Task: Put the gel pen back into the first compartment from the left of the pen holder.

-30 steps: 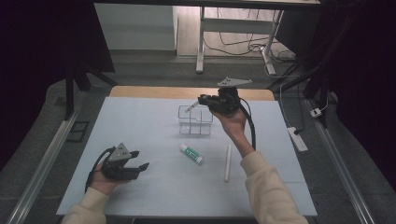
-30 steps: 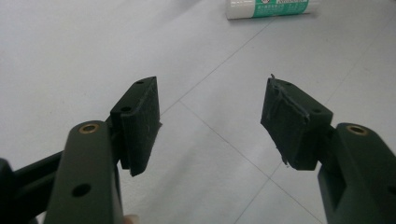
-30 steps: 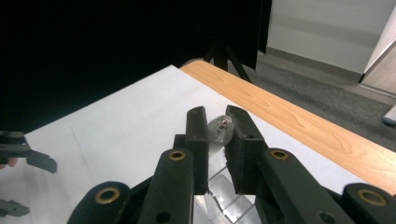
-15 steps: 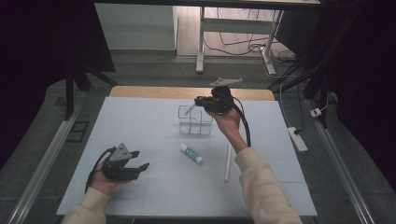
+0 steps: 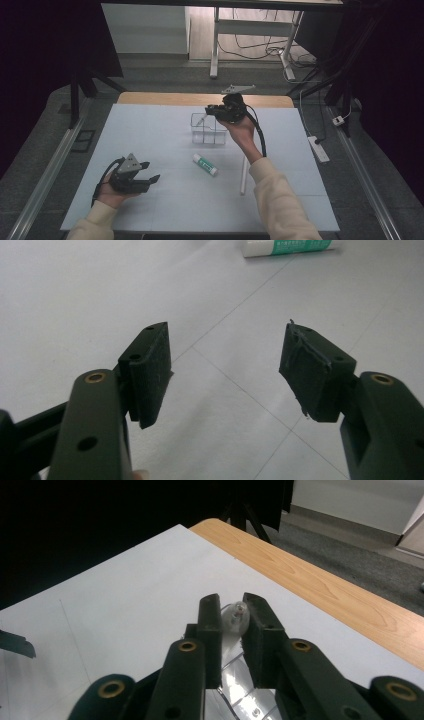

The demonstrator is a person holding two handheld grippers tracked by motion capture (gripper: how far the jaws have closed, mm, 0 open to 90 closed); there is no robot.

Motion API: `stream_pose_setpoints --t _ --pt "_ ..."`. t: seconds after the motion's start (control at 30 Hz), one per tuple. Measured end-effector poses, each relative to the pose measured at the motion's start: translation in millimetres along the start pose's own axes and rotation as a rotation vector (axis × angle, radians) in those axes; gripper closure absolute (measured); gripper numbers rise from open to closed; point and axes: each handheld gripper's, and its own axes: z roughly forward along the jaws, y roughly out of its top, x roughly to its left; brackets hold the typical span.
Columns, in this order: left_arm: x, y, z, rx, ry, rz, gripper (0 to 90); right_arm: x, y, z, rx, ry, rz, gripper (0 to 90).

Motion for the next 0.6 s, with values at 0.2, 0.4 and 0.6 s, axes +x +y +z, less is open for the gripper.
stream_pose_setpoints --t 0.2,0.4,0.6 --pt "0.3 -0.2 -0.1 -0.001 0.002 -0.001 37.4 3.7 -0.1 -4.8 -0.020 -0.028 -0.006 52.0" --pt "0.4 -0.1 0.0 0.000 0.002 -0.001 37.4 5.8 -6.4 -17.7 -0.043 -0.033 -0.002 48.9" --pt "0.4 -0.1 0.3 0.003 0.001 0.000 37.4 5.3 -17.5 -31.9 -0.041 -0.037 -0.010 47.7"
